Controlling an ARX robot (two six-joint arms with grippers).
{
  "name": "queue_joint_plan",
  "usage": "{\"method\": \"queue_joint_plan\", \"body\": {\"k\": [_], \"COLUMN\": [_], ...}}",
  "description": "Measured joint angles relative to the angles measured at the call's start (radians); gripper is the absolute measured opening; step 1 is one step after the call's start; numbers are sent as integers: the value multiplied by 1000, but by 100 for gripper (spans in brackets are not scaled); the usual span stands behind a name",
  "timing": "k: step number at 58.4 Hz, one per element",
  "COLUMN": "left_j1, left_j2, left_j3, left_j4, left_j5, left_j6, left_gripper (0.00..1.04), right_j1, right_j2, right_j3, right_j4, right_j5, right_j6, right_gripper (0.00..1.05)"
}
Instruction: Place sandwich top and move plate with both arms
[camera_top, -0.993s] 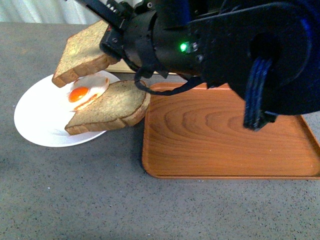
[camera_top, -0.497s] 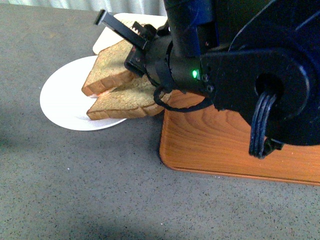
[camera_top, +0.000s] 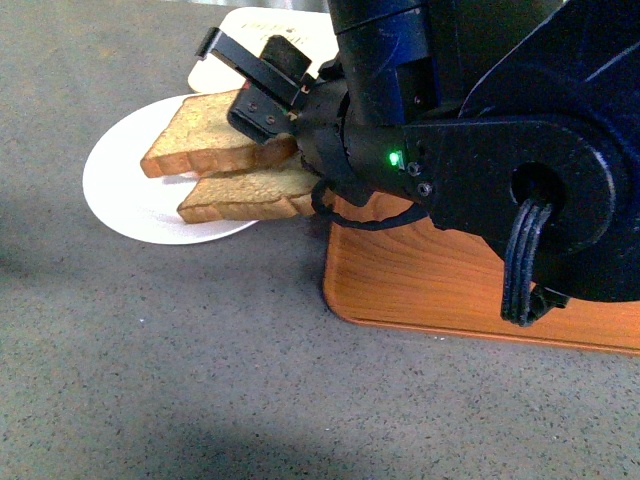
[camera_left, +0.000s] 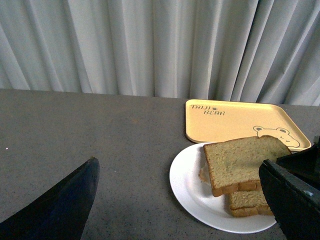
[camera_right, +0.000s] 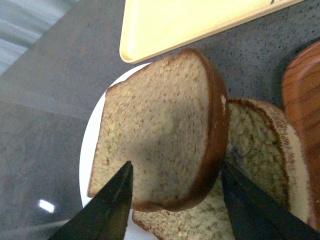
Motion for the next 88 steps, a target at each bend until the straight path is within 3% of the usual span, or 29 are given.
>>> {"method": "queue_joint_plan", "body": {"k": [14,37,42,47,50,68,88], "left_j1": [0,0,0,0,0,0,0], "left_j2": [0,0,0,0,0,0,0], "left_j3": [0,0,0,0,0,0,0], "left_j4": [0,0,0,0,0,0,0], "left_j5": [0,0,1,-1,0,0,0], "left_j6": [0,0,0,0,0,0,0], "left_gripper": [96,96,96,96,96,96,96], "right_j1": [-51,-173,-217,-317,-354,-497,-602], "right_j2": [-156,-564,-613,-752,-822,-1062,-1280], "right_j3": [-135,-392,-502,-646,-696,-872,-974], "right_j4": [32,32,251,319,319,254,146], "right_j5": [43,164,317,286,260,107,11], "right_j6": [0,-214,-430,-679,-747,-855,-865], "right_gripper": [96,96,82,65,56,1,2]}}
